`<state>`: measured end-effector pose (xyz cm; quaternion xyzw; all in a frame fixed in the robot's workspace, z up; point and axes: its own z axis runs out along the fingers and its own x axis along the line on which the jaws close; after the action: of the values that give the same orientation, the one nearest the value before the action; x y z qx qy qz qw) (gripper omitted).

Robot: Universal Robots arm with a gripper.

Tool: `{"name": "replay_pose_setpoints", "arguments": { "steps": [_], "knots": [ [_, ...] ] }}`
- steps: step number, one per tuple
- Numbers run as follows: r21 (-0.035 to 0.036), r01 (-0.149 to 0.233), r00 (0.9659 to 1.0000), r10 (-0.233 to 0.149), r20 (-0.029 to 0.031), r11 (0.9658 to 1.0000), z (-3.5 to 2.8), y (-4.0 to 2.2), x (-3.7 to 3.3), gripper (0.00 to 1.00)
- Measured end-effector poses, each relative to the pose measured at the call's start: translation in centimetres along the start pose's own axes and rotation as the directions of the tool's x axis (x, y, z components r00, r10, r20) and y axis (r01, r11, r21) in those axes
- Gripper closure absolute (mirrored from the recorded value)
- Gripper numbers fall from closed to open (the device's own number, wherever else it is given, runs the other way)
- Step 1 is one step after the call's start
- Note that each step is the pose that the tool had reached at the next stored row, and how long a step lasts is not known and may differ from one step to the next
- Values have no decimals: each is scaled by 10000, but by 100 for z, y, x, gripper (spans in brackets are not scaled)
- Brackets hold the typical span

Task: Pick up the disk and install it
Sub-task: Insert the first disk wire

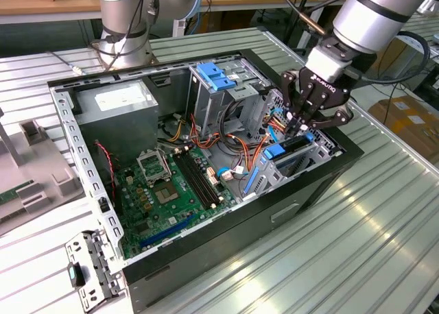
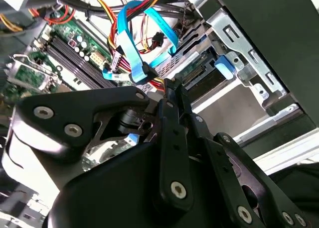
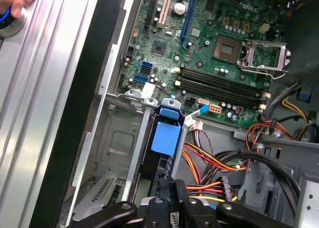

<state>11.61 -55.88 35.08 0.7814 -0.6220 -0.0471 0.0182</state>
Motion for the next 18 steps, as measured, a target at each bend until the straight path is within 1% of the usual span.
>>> {"name": "replay_pose_setpoints", "arguments": {
  "steps": [2,3,4,6,8,9,12,14,16,17,18],
  "knots": [
    [15,-291,9996,291,24,9996,1,0,0,84],
    [27,-550,9985,550,49,9985,3,0,0,84],
    [39,-818,9966,817,73,9966,6,-1,0,84],
    [53,-1134,9935,1133,102,9935,9,-1,0,84],
    [72,-1631,9865,1630,148,9866,13,-1,1,84],
    [81,-1902,9816,1900,174,9817,16,-1,1,84],
    [97,-2372,9713,2369,221,9714,20,-2,1,84],
    [108,-2781,9603,2777,262,9605,24,-2,1,84],
    [118,-3205,9469,3200,306,9472,26,-2,1,84],
    [119,-3239,9457,3235,310,9460,27,-2,1,84],
    [119,-3240,9457,3235,310,9460,27,-2,1,84]
  ]
}}
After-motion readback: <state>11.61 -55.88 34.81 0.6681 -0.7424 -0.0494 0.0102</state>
